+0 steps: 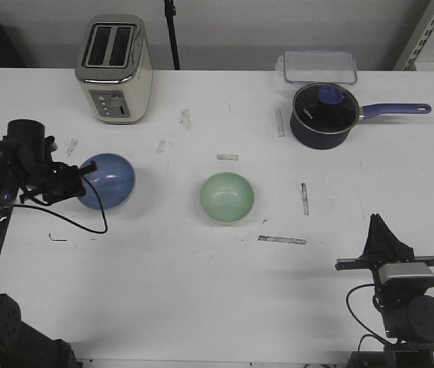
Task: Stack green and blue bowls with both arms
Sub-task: 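Lift the blue bowl with the left gripper and lower it into the green bowl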
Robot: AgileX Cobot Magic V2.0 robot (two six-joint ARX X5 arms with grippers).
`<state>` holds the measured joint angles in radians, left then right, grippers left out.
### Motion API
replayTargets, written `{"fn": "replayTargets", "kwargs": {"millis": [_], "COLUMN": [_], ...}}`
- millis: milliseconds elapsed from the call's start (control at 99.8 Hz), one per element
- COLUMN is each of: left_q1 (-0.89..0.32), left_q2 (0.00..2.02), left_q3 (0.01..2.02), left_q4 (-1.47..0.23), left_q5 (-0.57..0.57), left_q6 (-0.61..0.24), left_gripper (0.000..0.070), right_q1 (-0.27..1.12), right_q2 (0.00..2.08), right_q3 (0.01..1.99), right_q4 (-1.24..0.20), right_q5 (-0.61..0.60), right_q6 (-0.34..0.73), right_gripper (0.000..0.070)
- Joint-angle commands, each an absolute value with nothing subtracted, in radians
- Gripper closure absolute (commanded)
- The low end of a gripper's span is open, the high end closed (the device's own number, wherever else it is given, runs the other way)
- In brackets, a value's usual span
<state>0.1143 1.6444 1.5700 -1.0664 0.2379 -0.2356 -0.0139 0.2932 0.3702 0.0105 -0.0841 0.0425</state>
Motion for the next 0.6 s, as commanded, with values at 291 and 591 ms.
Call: {"fn": "replayTargets", "kwargs": {"millis": [291,591], "left_q1": [-0.158,-0.368], "left_q2": [1.729,1.894], "left_q3": [1.723,1.906], "left_q4": [-1.073,-1.083], "left_q5": [0.245,0.245], "left_q6": [-0.331,-0.358], "left_gripper": [0.0699,0.0699], "right_q1": [-0.014,-0.014], "right_q2": [0.294,0.294], "right_q3": [0.372,0.372], "right_q4": [0.022,0.022], "right_q5": [-0.085,-0.085], "right_q6": [0.056,0.056], "right_gripper": [0.0691,0.0691]}}
